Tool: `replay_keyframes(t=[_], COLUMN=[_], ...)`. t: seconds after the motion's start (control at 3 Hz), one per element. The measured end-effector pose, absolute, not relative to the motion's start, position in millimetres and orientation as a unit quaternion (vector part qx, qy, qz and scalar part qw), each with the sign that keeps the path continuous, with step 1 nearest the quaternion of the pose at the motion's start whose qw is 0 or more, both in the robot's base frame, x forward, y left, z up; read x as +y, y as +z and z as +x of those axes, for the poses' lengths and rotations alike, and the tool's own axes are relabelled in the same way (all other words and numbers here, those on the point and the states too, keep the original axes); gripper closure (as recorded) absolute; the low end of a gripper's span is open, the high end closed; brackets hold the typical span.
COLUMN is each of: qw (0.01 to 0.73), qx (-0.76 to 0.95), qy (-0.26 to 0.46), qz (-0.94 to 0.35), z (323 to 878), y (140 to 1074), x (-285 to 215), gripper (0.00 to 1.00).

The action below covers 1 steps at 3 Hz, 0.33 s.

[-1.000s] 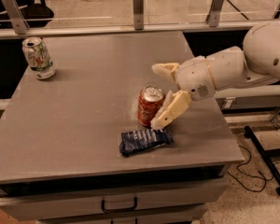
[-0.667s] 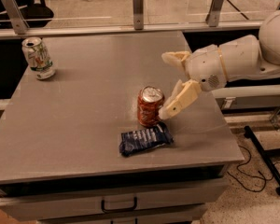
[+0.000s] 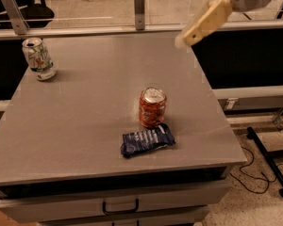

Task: Move coke can near rxbar blueberry

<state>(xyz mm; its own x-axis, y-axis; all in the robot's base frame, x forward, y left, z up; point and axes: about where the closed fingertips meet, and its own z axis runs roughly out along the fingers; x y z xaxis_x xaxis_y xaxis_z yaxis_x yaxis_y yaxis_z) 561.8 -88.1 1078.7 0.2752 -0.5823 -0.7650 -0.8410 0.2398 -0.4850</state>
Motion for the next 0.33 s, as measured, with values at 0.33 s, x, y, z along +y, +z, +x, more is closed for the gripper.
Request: replay_keyframes(t=[0.33], qw=[0.546], qx=[0.576], qy=[0.106], qz=[-0.599], z=[563.0], y=[1111.8], x=[-93.4], gripper=[0.00])
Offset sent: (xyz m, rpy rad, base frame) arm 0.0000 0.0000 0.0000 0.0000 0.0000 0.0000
